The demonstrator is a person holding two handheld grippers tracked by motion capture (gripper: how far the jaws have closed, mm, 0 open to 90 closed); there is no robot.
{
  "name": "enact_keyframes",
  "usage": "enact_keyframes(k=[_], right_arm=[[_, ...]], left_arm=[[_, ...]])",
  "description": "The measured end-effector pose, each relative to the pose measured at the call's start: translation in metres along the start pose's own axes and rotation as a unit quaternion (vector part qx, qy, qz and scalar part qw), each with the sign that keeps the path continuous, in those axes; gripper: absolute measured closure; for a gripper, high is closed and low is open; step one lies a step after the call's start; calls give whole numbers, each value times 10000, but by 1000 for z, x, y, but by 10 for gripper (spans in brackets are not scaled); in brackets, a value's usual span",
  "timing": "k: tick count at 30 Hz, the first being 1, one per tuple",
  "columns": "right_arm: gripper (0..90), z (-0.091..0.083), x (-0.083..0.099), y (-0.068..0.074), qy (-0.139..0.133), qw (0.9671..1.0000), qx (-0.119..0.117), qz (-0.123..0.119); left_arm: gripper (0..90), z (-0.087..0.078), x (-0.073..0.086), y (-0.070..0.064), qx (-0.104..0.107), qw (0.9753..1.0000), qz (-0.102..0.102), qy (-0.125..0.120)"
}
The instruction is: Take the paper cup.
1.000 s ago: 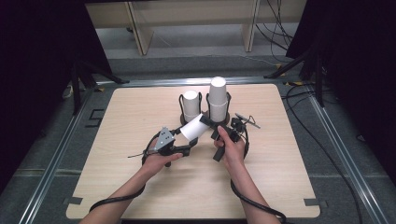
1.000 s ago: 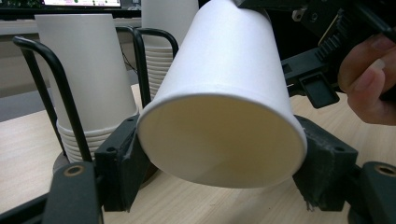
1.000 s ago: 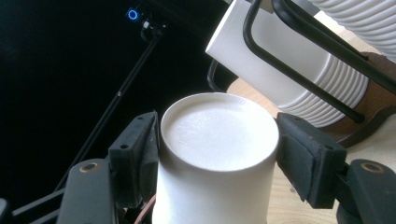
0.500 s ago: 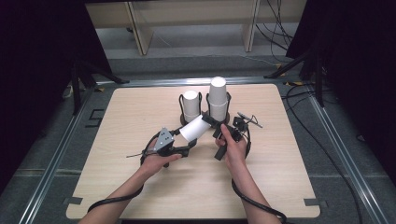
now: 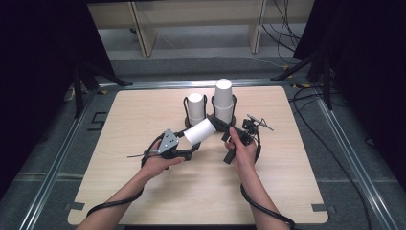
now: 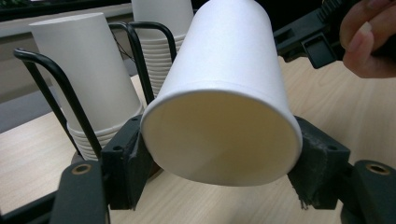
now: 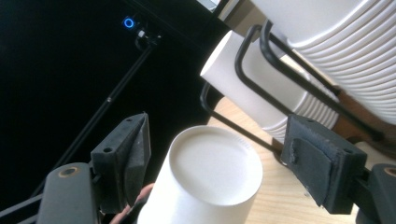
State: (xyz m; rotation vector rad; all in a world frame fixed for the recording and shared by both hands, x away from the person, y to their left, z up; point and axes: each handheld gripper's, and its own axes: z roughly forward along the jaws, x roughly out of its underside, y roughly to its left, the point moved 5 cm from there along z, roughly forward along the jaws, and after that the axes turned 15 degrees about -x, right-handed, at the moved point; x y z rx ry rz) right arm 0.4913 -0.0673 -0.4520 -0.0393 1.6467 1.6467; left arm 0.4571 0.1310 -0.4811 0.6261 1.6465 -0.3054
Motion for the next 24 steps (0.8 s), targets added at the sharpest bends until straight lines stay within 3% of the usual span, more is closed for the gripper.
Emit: enact_keyframes(k=[2,4,5,7,8,9,10,12,13,15,18,20,21,22,24], right_arm=[[251,-3,-2,-1,90,9994,81,-338],[252,-3,-1,1,100,9996,77,-235],[252,-4,-2,-2,134,9985,184,-502],[252,-5,-3,-1,154,9974,275,-649],[252,-4,-2,1,141,9986,222,-468],[252,-5,-3,1,171,9977,280,-588],[252,-8,-3,1,314,9952,447,-817],[252,-9,-3,1,349,9937,525,-926],[253,-11,-3,-2,425,9894,696,-1199],[252,-12,-1,0,478,9892,715,-1188],[252,-12,-1,-2,659,9805,885,-1627],[252,-12,0,-1,725,9792,880,-1680],[252,-12,1,-1,740,9789,907,-1674],[253,-12,1,-2,783,9754,915,-1845],[253,-12,2,-2,851,9732,939,-1921]], left_arm=[[296,-1,-2,3,26,9999,80,111],[297,-1,-3,6,38,9997,172,153],[297,-2,-3,7,33,9994,247,249],[298,-2,-4,10,60,9986,387,362],[298,-2,-5,11,69,9981,446,407],[299,-2,-6,13,83,9976,511,454],[300,-2,-7,16,114,9968,599,515],[301,-3,-9,19,136,9950,779,607],[301,-3,-10,21,134,9943,832,651],[301,-3,-13,25,175,9927,941,733],[301,-2,-16,29,263,9907,1066,804],[301,-2,-17,30,297,9892,1169,837],[301,-3,-16,31,368,9872,1254,913],[301,-3,-16,32,385,9855,1349,956],[301,-3,-16,32,462,9838,1428,982]])
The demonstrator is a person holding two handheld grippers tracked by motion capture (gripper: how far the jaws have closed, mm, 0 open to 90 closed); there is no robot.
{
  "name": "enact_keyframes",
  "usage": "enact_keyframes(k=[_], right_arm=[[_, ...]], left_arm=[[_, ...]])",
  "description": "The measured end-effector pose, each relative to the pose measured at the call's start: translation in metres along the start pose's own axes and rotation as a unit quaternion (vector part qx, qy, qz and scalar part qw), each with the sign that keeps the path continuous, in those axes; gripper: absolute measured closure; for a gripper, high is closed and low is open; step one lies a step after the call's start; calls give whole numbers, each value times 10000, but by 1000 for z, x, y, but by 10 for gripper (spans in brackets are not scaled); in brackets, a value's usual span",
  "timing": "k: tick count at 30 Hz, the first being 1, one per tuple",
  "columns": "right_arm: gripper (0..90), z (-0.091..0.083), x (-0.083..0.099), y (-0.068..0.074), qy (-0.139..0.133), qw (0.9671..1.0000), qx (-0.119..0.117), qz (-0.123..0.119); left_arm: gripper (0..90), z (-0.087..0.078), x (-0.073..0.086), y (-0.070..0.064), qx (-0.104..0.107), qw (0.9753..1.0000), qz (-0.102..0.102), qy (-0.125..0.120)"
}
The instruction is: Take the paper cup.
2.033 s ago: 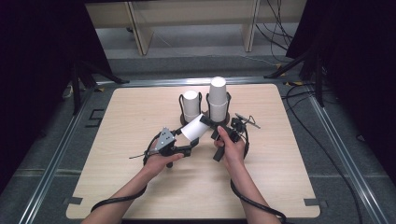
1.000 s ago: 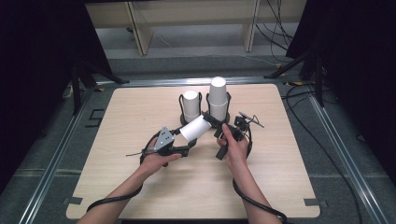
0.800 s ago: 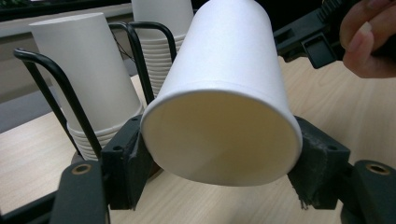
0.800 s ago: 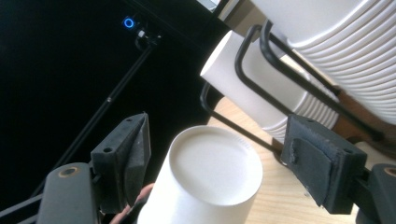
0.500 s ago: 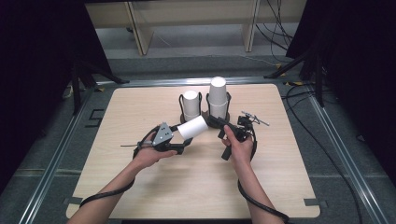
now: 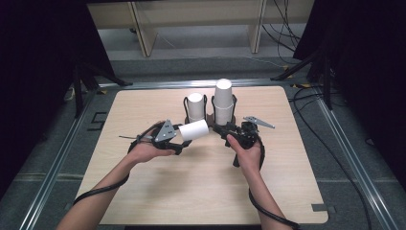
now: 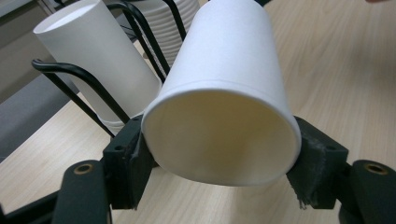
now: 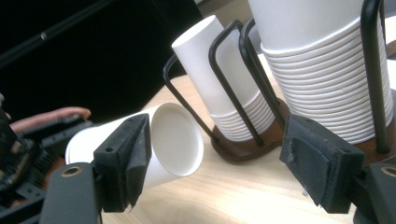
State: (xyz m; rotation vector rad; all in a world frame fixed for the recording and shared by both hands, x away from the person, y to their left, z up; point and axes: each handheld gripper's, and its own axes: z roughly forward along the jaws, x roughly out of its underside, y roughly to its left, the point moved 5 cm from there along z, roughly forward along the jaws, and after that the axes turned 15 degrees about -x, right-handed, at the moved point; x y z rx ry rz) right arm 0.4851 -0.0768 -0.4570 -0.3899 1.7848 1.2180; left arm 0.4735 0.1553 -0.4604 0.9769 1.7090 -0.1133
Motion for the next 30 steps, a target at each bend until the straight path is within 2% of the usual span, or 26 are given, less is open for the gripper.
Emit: enact_keyframes(k=[2,3,4,5,6,7,8,9,10,12,13,15,16,18,19,20,22,23,24,25,26,27,29,30], right_arm=[[253,0,1,1,88,9999,61,-107],[253,0,2,1,146,9997,61,-170],[253,0,2,2,139,9997,24,-179],[255,0,3,1,259,9991,159,-293],[258,0,4,1,231,9992,72,-332],[257,0,4,0,291,9985,131,-443],[258,1,5,2,309,9986,107,-419],[257,1,6,1,344,9981,74,-514],[256,1,7,2,363,9982,68,-479],[256,0,8,1,445,9970,81,-626],[256,0,9,2,487,9972,39,-567],[252,0,11,1,564,9963,40,-651],[252,0,12,-1,638,9945,58,-827],[252,-1,13,0,680,9944,41,-808],[252,-1,14,2,723,9943,-17,-786],[252,-2,15,0,769,9937,84,-816],[261,-3,16,1,848,9931,-2,-816],[262,-4,17,0,903,9917,7,-912],[262,-4,18,-1,951,9910,-8,-946],[262,-5,19,-1,1012,9894,-10,-1039],[262,-5,20,1,1039,9903,-18,-920],[262,-6,20,-1,1102,9879,-75,-1087],[262,-8,21,-2,1230,9838,-46,-1304],[272,-9,23,-2,1423,9789,-10,-1464]], left_arm=[[301,-1,1,2,56,9998,173,110],[301,-1,1,1,88,9997,174,119],[301,-1,1,2,150,9993,279,196],[301,-1,2,3,190,9989,356,250],[301,-1,2,4,201,9980,500,315],[301,-2,2,5,236,9970,631,377],[301,-2,2,5,307,9958,735,460],[301,-2,2,5,324,9954,779,444],[301,-3,2,6,362,9937,917,532],[301,-3,2,7,401,9914,1080,617],[301,-2,1,6,437,9907,1128,618],[301,-3,1,7,472,9887,1237,699],[301,-2,1,6,470,9886,1264,676],[301,-2,0,7,552,9854,1408,779],[301,-2,0,6,549,9851,1448,747],[301,-1,0,6,558,9842,1496,762],[301,-1,0,7,613,9809,1635,858],[301,-1,0,7,640,9799,1677,872],[301,-2,-1,7,726,9771,1759,956],[302,-1,-1,6,708,9776,1773,887],[302,-2,-1,7,752,9746,1894,929],[303,-2,-1,6,798,9739,1913,930],[302,-1,-2,6,895,9725,1931,949],[303,-1,-1,5,958,9713,1958,949]])
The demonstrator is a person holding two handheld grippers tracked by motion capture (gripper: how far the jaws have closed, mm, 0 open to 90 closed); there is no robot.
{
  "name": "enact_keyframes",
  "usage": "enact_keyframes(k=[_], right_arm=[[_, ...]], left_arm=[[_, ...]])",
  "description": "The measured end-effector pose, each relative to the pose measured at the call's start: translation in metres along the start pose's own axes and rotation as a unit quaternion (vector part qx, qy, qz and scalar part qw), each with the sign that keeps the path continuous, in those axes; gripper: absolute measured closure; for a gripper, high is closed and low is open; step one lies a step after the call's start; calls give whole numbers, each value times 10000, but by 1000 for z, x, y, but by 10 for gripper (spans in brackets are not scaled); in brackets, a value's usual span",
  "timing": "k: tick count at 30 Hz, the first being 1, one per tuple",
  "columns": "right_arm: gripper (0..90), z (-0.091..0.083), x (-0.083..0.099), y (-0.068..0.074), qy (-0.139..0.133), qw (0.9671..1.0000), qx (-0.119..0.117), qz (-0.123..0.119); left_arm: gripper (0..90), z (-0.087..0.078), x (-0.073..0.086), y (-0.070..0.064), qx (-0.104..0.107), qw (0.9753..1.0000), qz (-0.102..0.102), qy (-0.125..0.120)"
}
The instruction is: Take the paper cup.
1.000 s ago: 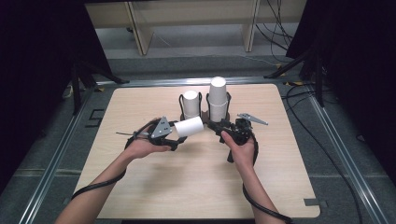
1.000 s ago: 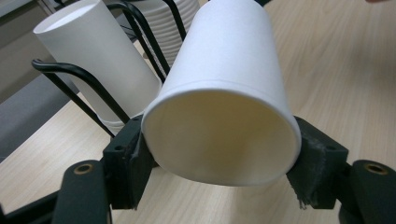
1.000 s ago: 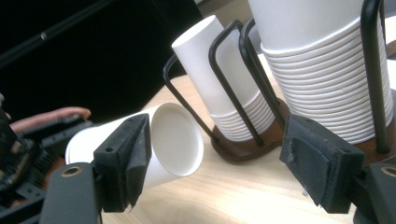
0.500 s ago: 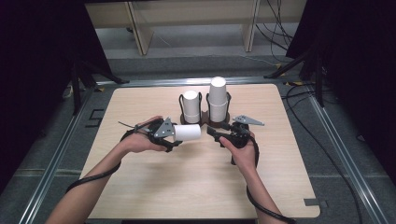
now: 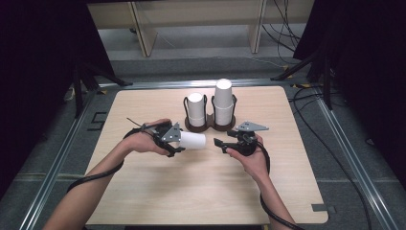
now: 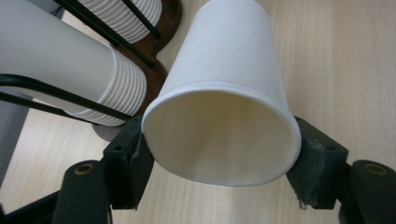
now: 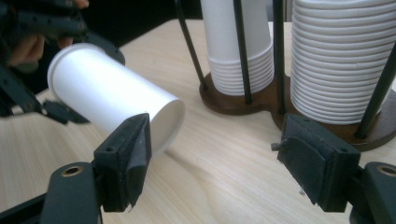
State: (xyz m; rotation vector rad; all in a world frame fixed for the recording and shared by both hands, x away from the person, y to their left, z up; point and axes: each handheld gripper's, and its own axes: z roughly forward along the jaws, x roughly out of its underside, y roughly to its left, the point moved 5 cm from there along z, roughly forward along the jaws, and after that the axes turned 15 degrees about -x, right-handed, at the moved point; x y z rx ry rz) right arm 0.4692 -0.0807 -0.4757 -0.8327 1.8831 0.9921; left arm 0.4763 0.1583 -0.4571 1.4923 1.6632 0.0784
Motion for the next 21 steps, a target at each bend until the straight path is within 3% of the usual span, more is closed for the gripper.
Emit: enact_keyframes(k=[3,5,7,10,11,12,13,16,17,21], right_arm=[[281,1,2,1,170,9998,-46,-119],[290,1,2,1,313,9986,-38,-423],[297,2,4,4,507,9973,-76,-527],[308,5,6,5,745,9928,-142,-922],[308,8,7,8,920,9896,-216,-1086],[308,8,7,8,920,9896,-216,-1086],[307,8,7,8,1021,9870,-195,-1224],[306,12,7,13,1163,9841,-235,-1322],[306,13,6,12,1235,9808,-235,-1491],[297,16,5,15,1362,9775,-295,-1581]], left_arm=[[303,1,1,-1,64,9998,180,57],[302,1,0,-1,155,9995,245,117],[303,2,0,-2,195,9994,275,122],[303,2,-1,-4,303,9988,355,146],[302,1,-1,-4,356,9984,390,187],[302,1,-1,-4,416,9980,418,225],[302,1,-2,-4,438,9979,410,223],[303,1,-1,-5,423,9976,480,251],[302,1,-1,-5,416,9976,492,260],[302,1,-2,-5,478,9970,524,324]])
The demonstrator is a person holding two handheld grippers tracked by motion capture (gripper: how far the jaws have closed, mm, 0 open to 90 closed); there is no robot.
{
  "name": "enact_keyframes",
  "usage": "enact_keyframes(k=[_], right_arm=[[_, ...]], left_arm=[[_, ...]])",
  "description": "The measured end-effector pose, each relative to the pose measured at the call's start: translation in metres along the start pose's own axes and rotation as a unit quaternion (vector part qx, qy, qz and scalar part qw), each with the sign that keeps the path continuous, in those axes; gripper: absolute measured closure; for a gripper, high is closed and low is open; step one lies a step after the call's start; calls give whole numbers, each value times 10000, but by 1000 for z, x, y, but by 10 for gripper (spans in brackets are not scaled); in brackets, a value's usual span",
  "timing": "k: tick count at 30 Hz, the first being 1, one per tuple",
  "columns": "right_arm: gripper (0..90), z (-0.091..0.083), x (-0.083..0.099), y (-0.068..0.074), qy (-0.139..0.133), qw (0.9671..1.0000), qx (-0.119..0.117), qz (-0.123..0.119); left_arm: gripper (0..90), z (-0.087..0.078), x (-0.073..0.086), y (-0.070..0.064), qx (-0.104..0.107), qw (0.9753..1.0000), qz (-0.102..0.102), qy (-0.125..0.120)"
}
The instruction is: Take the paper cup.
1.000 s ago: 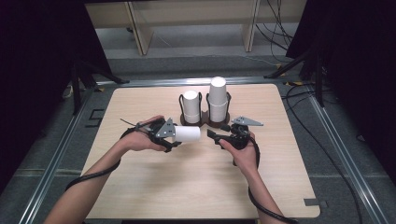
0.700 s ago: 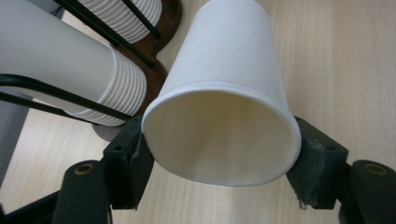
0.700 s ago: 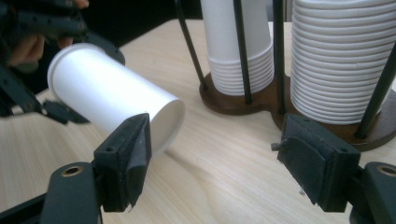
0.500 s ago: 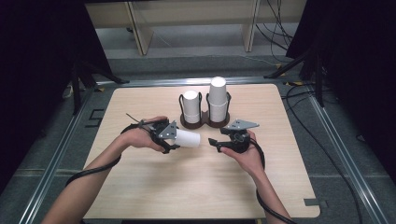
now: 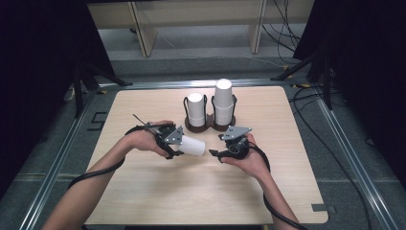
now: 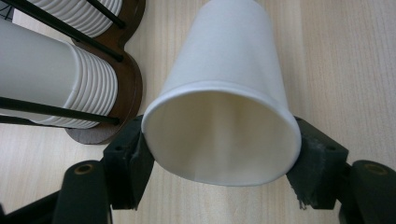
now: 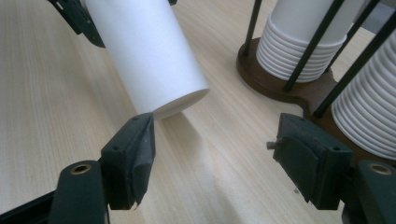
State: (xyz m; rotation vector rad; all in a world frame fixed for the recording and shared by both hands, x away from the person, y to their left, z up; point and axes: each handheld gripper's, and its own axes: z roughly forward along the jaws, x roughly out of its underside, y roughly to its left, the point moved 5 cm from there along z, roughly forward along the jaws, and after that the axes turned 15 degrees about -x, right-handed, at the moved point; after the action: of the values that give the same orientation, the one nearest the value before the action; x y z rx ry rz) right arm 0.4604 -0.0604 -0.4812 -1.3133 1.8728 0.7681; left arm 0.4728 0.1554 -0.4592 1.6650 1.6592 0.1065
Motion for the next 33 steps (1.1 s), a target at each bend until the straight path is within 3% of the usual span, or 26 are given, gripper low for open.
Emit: enact_keyframes(k=[1,2,5,7,8,9,13,15,18,21,23,26,28,29,31,33], right_arm=[[297,1,-1,0,24,9999,15,-98],[297,1,-1,2,69,10000,-52,-13],[292,3,-2,5,148,9998,-42,-86],[291,5,-4,5,211,9992,-72,-339],[292,6,-5,7,223,9992,-125,-305],[294,7,-6,7,280,9986,-100,-434],[296,8,-9,10,260,9988,-188,-383],[296,8,-11,10,288,9983,-186,-481],[300,9,-12,13,308,9987,-201,-353],[302,10,-14,10,309,9973,-194,-641],[304,11,-13,13,330,9979,-271,-489],[314,12,-14,14,330,9978,-316,-489],[317,12,-16,12,350,9964,-287,-717],[316,13,-15,15,383,9970,-364,-565],[314,14,-16,16,408,9969,-356,-566],[314,16,-19,15,414,9955,-387,-754]], left_arm=[[302,0,0,0,4,10000,9,15],[302,-1,0,0,37,9999,45,82],[302,-1,-2,0,2,10000,25,56],[302,-1,-3,-1,36,9999,74,64],[302,-1,-3,-1,50,9999,97,47],[302,-1,-3,-1,77,9999,109,69],[302,-1,-4,-1,106,9998,135,84],[302,-1,-5,-1,123,9998,150,103],[302,-1,-5,-1,116,9998,165,84],[302,-1,-5,-1,144,9997,190,98],[302,-1,-6,-1,166,9996,220,97],[301,-1,-7,-2,200,9994,270,118],[301,-1,-7,-2,218,9993,287,134],[301,-1,-7,-2,230,9992,290,133],[301,-1,-8,-2,228,9992,290,131],[301,-1,-8,-1,237,9991,309,145]])
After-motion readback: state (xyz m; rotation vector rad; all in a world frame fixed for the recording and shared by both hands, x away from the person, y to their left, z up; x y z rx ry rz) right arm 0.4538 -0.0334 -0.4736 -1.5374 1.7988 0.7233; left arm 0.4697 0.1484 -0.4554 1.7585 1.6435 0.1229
